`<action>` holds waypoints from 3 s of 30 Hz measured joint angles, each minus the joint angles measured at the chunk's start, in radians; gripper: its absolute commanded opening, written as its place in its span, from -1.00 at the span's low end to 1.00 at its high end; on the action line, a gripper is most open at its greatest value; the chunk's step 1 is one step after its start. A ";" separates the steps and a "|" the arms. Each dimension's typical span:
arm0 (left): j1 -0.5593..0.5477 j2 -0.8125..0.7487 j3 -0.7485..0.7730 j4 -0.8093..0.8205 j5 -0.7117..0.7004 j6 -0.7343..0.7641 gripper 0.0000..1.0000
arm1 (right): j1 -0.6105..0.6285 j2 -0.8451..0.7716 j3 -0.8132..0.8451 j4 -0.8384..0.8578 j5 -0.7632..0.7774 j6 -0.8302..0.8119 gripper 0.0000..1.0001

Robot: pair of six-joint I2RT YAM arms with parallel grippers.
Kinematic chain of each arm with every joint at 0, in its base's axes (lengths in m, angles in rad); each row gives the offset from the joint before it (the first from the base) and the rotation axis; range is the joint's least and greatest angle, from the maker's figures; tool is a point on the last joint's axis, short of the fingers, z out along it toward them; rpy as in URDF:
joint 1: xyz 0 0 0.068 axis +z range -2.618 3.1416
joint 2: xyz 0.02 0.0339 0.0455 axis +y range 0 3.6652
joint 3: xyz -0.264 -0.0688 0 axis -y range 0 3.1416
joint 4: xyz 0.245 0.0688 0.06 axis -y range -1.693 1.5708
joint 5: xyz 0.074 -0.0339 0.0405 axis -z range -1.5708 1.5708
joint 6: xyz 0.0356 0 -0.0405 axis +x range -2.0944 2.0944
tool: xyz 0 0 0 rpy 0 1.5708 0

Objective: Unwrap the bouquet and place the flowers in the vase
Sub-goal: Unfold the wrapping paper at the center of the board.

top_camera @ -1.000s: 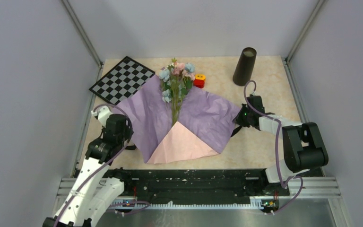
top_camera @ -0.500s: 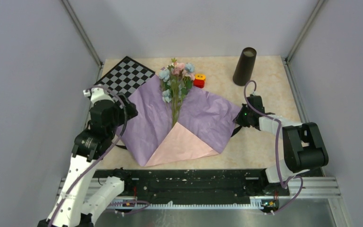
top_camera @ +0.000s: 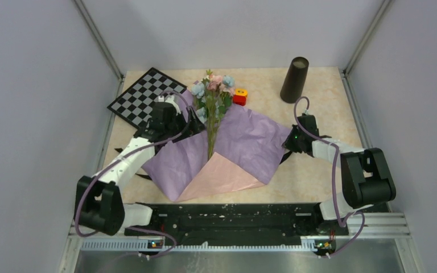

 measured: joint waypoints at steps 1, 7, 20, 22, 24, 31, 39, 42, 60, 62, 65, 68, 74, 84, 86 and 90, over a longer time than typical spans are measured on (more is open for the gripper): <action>0.000 0.037 -0.002 0.027 0.018 -0.001 0.93 | 0.000 -0.001 0.000 0.000 0.003 0.000 -1.00; 0.000 0.171 -0.042 0.172 0.087 -0.009 0.96 | 0.000 -0.001 0.000 0.003 0.014 -0.001 -1.00; 0.040 0.306 -0.093 0.302 0.080 0.000 0.97 | 0.000 0.032 0.004 0.072 0.014 0.001 -1.00; 0.053 0.306 -0.113 0.311 0.077 0.001 0.97 | 0.000 0.038 0.010 0.074 0.014 0.002 -1.00; 0.070 0.306 -0.132 0.313 0.077 0.001 0.97 | -0.002 0.044 0.015 0.076 0.014 0.002 -1.00; 0.127 0.253 -0.206 0.327 0.075 0.005 0.97 | -0.011 0.057 0.023 0.086 0.013 0.003 -1.00; 0.172 0.207 -0.257 0.338 0.071 0.005 0.98 | -0.020 0.091 0.050 0.111 0.013 0.002 -1.00; 0.174 0.208 -0.262 0.354 0.076 0.003 0.97 | -0.023 0.105 0.061 0.119 0.012 0.001 -1.00; 0.177 0.370 -0.171 0.512 0.117 -0.026 0.97 | -0.043 0.231 0.190 0.144 0.012 -0.007 -1.00; 0.177 0.387 -0.154 0.517 0.117 -0.026 0.97 | -0.046 0.242 0.204 0.143 0.011 -0.009 -1.00; 0.177 0.410 -0.130 0.518 0.117 -0.026 0.97 | -0.053 0.259 0.225 0.142 0.008 -0.018 -1.00; 0.177 0.431 -0.106 0.518 0.117 -0.026 0.97 | -0.059 0.273 0.244 0.137 0.004 -0.026 -1.00; 0.177 0.456 -0.066 0.495 0.123 -0.018 0.97 | -0.067 0.292 0.272 0.127 -0.007 -0.042 -0.98; 0.177 0.342 -0.010 0.264 0.058 0.091 0.97 | -0.070 0.267 0.270 0.095 -0.009 -0.068 -0.12; 0.177 0.284 0.004 0.224 0.047 0.116 0.97 | -0.070 0.251 0.266 0.079 -0.004 -0.076 0.05; 0.176 0.173 0.015 0.187 0.044 0.149 0.97 | -0.070 0.198 0.231 0.057 0.006 -0.083 0.17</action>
